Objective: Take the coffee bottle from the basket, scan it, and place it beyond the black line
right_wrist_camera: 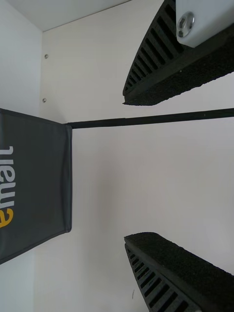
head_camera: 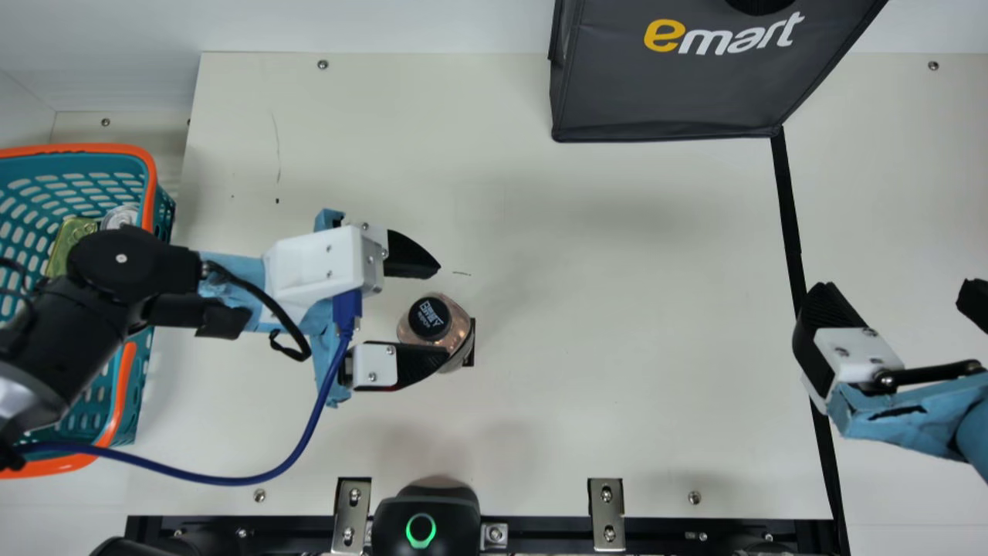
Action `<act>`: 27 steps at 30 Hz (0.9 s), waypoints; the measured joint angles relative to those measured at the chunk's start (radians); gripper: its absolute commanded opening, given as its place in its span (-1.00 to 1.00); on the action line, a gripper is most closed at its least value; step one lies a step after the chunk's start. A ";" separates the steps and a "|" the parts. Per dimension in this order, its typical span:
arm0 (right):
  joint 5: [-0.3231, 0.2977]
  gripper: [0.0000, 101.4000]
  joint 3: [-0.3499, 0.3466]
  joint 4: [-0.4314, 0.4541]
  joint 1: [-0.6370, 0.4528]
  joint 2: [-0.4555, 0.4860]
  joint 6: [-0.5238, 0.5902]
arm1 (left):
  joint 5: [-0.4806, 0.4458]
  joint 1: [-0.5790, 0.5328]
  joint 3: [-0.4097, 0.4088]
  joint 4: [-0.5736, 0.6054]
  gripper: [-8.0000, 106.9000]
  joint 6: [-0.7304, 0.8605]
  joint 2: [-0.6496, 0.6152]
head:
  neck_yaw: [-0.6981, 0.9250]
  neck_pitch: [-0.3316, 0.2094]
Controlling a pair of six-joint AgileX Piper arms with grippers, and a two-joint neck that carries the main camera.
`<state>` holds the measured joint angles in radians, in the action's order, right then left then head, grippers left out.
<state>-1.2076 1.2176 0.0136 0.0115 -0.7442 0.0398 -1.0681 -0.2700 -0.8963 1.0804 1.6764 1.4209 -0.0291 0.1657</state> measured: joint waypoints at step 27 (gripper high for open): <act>0.000 0.79 0.000 0.000 0.000 0.000 0.000 | 0.142 -0.032 0.053 -0.020 0.71 -0.266 -0.218 | 0.000 0.000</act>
<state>-1.2076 1.2176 0.0136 0.0115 -0.7442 0.0398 -0.9264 -0.3024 -0.8435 1.0608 1.4109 1.2033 -0.0291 0.1657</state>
